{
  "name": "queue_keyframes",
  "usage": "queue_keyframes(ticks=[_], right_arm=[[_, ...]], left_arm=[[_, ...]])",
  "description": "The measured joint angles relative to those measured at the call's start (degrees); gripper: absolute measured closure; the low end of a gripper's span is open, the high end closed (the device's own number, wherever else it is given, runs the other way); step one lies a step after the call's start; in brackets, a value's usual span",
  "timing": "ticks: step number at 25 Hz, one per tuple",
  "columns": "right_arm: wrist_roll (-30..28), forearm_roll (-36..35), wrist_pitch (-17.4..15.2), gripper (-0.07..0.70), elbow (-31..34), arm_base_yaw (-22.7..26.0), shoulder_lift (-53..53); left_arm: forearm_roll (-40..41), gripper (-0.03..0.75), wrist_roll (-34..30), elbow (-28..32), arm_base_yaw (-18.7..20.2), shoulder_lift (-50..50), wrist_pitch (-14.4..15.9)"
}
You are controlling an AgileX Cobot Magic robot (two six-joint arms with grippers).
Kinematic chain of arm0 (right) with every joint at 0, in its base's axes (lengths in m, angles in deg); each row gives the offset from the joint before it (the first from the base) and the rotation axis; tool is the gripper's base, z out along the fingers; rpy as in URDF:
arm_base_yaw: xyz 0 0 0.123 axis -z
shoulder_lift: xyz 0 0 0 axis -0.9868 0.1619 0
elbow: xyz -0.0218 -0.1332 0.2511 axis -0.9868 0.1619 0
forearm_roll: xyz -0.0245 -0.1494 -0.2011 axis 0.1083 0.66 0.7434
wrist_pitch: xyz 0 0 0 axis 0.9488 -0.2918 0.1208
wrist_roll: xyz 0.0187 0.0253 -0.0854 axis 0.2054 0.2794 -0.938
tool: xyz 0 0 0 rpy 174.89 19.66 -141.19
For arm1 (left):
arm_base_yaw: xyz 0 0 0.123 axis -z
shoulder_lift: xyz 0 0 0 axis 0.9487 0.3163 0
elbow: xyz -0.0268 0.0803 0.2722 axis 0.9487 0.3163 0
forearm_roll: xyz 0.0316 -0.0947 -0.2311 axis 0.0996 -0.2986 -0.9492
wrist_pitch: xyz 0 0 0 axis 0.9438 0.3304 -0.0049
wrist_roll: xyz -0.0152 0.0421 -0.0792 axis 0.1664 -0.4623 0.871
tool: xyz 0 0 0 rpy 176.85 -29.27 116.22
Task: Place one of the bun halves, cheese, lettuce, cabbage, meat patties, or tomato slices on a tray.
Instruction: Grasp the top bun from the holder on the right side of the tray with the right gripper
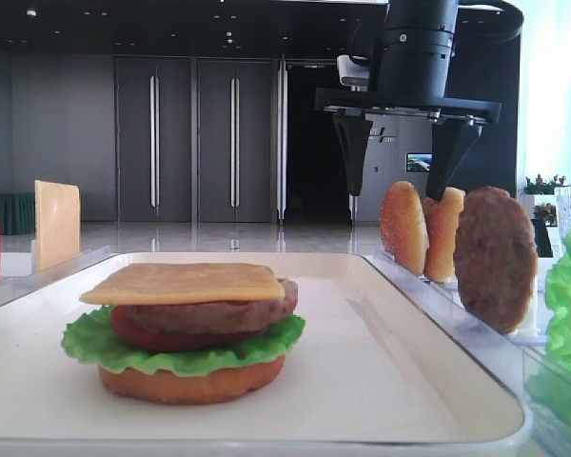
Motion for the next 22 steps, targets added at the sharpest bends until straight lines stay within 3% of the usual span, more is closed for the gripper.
queue_keyframes(ticks=[11, 22], right_arm=[[1.1, 0.3, 0.9, 0.105, 0.0, 0.0, 0.4], [1.5, 1.2, 1.8, 0.181, -0.4, 0.0, 2.0]], left_arm=[[0.0, 0.575, 0.0, 0.0, 0.0, 0.0, 0.0], [0.0, 0.575, 0.0, 0.0, 0.0, 0.0, 0.0]])
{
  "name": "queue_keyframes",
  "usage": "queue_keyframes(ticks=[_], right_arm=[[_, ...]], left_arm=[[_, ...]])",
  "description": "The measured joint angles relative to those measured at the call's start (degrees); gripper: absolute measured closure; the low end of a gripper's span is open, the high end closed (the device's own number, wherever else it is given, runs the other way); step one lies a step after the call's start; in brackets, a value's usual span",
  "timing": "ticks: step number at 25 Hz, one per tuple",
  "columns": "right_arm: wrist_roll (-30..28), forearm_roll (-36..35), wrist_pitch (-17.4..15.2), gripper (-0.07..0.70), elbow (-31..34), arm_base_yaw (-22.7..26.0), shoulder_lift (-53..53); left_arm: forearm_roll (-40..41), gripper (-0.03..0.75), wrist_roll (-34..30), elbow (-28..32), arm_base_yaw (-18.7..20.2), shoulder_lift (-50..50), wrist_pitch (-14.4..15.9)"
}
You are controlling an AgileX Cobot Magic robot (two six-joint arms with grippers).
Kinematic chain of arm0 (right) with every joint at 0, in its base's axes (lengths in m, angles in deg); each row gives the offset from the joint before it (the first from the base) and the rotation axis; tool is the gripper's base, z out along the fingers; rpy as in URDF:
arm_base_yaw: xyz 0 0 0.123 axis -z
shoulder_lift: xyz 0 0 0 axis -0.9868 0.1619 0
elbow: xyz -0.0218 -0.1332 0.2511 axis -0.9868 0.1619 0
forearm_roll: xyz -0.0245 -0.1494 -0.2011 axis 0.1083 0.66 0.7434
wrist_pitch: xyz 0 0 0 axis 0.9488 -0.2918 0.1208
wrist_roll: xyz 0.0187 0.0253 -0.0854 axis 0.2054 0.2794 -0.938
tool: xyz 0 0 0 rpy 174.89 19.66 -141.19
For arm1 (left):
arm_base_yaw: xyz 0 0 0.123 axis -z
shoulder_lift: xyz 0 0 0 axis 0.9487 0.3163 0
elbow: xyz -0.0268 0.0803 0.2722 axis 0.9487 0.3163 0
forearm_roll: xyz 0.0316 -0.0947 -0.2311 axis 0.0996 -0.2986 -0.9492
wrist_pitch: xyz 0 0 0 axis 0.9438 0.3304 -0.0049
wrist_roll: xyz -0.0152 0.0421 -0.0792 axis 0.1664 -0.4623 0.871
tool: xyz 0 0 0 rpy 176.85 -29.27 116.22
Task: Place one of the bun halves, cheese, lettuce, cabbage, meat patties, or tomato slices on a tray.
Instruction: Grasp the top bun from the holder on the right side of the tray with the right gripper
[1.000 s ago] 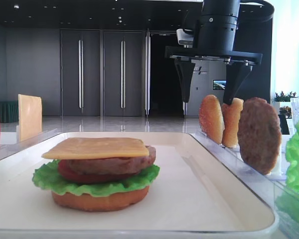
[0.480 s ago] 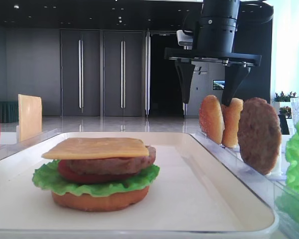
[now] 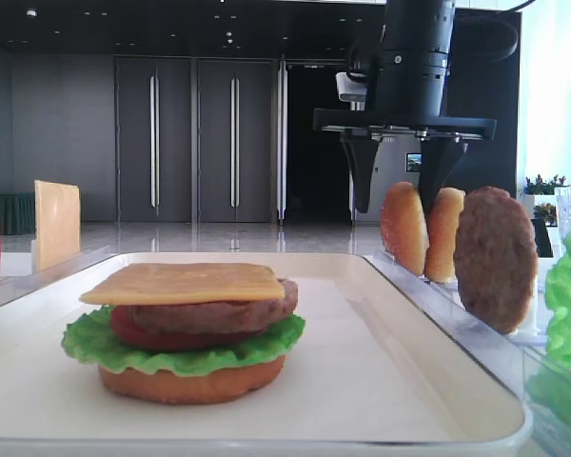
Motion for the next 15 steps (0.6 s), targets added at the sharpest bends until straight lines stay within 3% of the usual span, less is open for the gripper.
queue_keyframes(ticks=[15], right_arm=[[0.0, 2.5, 0.1, 0.420, 0.0, 0.0, 1.0]], left_arm=[[0.0, 0.575, 0.0, 0.0, 0.0, 0.0, 0.0]])
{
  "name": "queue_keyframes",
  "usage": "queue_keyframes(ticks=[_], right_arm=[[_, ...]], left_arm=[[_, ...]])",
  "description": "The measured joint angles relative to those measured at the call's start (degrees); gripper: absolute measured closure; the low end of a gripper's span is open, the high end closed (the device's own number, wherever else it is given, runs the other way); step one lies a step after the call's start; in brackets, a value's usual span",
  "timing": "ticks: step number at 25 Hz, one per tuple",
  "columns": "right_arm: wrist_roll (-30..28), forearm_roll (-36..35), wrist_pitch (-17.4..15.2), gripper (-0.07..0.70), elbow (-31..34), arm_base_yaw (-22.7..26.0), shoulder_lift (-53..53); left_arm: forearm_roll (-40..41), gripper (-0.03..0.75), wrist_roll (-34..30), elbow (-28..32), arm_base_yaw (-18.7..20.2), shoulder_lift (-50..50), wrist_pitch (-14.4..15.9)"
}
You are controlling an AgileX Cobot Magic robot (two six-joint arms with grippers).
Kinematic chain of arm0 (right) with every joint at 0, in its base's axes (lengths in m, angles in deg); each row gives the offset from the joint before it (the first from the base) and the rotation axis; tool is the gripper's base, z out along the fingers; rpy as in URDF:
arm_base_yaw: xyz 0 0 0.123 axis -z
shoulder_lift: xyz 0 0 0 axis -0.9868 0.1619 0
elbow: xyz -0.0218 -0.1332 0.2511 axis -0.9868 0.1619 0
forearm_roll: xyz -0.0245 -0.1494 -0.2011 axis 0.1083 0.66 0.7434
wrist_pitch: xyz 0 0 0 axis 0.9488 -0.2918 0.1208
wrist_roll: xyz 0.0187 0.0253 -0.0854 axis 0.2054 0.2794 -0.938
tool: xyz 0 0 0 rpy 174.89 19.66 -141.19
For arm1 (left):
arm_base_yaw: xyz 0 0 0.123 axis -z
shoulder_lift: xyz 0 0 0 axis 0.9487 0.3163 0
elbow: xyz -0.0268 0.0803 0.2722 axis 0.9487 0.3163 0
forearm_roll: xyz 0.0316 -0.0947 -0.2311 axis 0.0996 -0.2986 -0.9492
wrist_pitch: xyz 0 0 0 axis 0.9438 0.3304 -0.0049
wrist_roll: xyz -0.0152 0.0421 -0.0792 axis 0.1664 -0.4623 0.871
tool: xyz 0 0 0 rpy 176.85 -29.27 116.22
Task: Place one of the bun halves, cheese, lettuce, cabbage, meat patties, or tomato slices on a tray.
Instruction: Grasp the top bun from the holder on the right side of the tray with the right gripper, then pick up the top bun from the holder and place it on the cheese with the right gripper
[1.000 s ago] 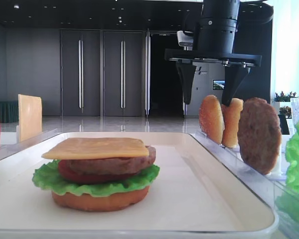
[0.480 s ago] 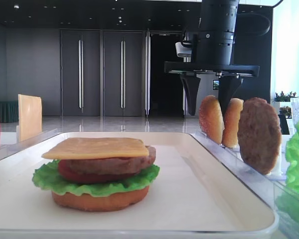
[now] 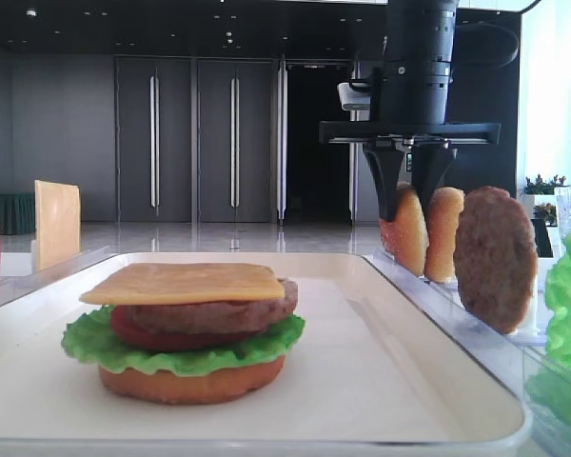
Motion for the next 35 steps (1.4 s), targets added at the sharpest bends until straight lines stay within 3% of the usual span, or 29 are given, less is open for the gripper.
queue_keyframes(ticks=[10, 19, 35], right_arm=[[-0.8, -0.2, -1.0, 0.426, -0.3, 0.0, -0.5], [-1.3, -2.2, -2.0, 0.428, -5.7, -0.1, -2.9], [-1.3, -3.1, -2.2, 0.430, -5.9, -0.6, -12.2]], left_arm=[[0.0, 0.575, 0.0, 0.0, 0.0, 0.0, 0.0], [0.0, 0.575, 0.0, 0.0, 0.0, 0.0, 0.0], [0.0, 0.575, 0.0, 0.0, 0.0, 0.0, 0.0]])
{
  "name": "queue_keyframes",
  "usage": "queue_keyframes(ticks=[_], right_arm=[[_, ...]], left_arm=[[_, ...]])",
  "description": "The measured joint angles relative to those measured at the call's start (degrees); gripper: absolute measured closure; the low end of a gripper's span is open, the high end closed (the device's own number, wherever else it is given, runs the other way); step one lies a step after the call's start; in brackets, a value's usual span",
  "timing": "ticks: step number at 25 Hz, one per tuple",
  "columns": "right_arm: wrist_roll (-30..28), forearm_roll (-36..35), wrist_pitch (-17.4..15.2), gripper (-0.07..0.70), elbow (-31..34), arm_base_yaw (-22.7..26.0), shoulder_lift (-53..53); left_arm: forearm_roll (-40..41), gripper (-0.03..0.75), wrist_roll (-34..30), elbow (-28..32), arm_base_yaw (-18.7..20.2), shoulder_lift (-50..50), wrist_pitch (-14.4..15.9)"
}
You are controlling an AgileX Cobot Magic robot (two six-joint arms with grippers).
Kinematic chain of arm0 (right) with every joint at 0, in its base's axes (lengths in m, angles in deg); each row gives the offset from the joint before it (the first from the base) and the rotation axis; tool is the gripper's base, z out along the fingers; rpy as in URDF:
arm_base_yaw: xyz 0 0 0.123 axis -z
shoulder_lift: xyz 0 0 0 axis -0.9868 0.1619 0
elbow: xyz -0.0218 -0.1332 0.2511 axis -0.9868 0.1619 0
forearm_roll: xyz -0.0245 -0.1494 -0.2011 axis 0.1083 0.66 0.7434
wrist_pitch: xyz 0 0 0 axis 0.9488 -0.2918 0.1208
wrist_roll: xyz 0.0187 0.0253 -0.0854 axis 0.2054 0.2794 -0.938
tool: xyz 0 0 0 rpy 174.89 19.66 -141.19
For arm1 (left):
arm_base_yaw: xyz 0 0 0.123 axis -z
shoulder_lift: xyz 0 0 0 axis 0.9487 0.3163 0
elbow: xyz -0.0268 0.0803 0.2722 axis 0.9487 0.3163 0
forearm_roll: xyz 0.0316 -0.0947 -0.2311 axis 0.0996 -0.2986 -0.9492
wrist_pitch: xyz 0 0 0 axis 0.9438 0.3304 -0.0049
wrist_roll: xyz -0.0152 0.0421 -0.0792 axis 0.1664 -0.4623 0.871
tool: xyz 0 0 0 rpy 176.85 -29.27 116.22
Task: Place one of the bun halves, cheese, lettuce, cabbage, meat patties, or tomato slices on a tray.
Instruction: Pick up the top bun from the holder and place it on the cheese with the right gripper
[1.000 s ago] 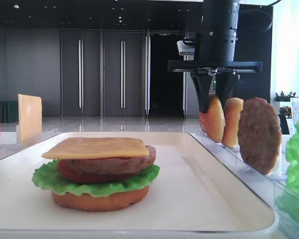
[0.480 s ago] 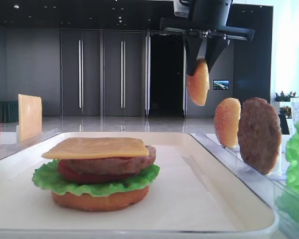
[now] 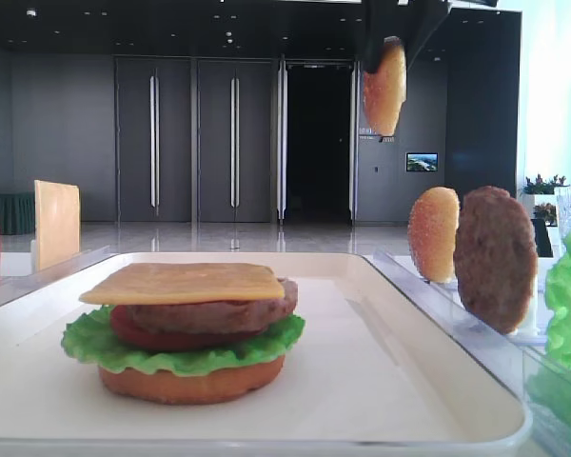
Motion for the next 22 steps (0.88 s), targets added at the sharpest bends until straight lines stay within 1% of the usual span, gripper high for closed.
queue_keyframes(ticks=[3, 7, 13, 18, 22], right_arm=[[0.0, 0.1, 0.0, 0.430, 1.4, -0.7, -2.0], [0.0, 0.0, 0.0, 0.430, 6.5, -2.5, -6.5], [1.0, -1.2, 0.0, 0.432, 17.9, -3.7, -14.3], [2.8, -1.5, -0.1, 0.432, 28.8, -6.6, -20.6], [4.8, -1.6, -0.1, 0.432, 36.0, -9.4, -25.5]], left_arm=[[0.0, 0.575, 0.0, 0.0, 0.0, 0.0, 0.0], [0.0, 0.575, 0.0, 0.0, 0.0, 0.0, 0.0], [0.0, 0.575, 0.0, 0.0, 0.0, 0.0, 0.0], [0.0, 0.575, 0.0, 0.0, 0.0, 0.0, 0.0], [0.0, 0.575, 0.0, 0.0, 0.0, 0.0, 0.0]])
